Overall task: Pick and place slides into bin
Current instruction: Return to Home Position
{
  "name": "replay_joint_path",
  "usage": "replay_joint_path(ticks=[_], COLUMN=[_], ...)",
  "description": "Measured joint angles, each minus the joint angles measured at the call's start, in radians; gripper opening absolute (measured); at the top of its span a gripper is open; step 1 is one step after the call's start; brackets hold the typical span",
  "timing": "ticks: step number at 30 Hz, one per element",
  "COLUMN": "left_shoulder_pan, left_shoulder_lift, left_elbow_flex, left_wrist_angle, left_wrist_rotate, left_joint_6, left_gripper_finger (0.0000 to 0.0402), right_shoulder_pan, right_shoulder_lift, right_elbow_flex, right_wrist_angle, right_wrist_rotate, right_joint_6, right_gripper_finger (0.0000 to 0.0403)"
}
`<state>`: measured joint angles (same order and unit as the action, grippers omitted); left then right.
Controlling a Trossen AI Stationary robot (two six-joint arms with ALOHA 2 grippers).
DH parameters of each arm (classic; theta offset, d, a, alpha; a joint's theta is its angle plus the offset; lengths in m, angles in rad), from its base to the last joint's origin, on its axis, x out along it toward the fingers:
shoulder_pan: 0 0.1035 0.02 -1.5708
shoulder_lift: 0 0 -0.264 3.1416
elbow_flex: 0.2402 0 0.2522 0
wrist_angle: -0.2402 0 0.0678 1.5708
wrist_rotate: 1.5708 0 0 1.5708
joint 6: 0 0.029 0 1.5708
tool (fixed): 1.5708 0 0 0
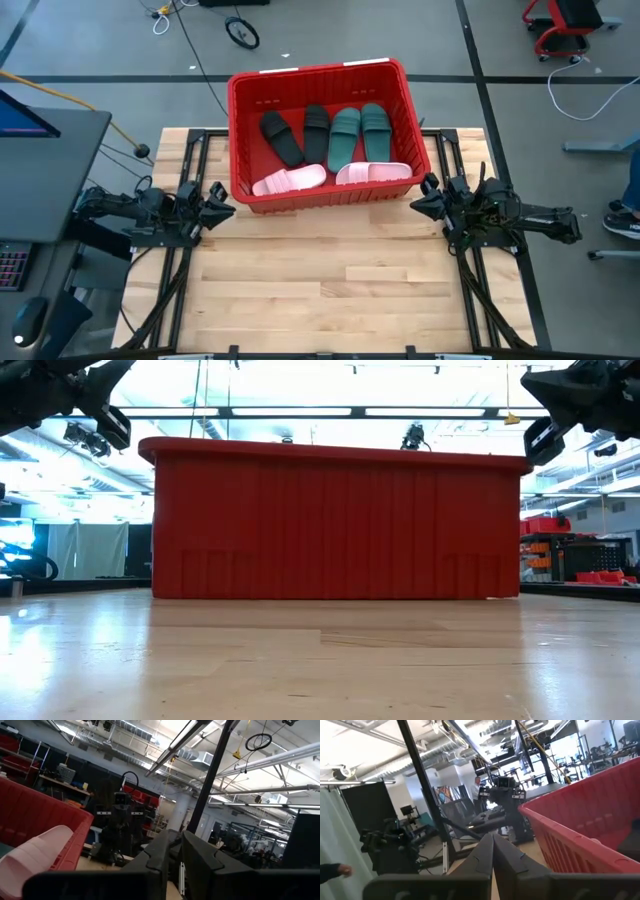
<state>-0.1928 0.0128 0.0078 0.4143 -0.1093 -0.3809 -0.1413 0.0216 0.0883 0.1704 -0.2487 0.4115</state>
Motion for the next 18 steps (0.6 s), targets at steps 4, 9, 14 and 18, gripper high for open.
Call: replay_joint_path(ticks=[4,9,14,18], left_shoulder_pan=[0.000,0.000,0.000,0.000], left_shoulder_lift=[0.000,0.000,0.000,0.000], left_elbow_flex=[0.000,0.000,0.000,0.000], left_wrist_angle=[0.000,0.000,0.000,0.000], left_wrist_rotate=[0.000,0.000,0.000,0.000], left_joint_6=[0.000,0.000,0.000,0.000], left_gripper_finger=[0.0061,0.0053,0.0052,0.0059], right_shoulder_pan=[0.000,0.000,0.000,0.000], right_shoulder_lift=[0.000,0.000,0.000,0.000], right_elbow_flex=[0.001,0.002,0.002,0.002], right_wrist_angle=[0.004,0.006,0.006,0.007], right_wrist_rotate=[0.000,-0.001,-0.004,-0.005], right_joint_6=[0.014,0.014,0.014,0.014], right_gripper_finger=[0.0014,0.0014,0.0014,0.0014])
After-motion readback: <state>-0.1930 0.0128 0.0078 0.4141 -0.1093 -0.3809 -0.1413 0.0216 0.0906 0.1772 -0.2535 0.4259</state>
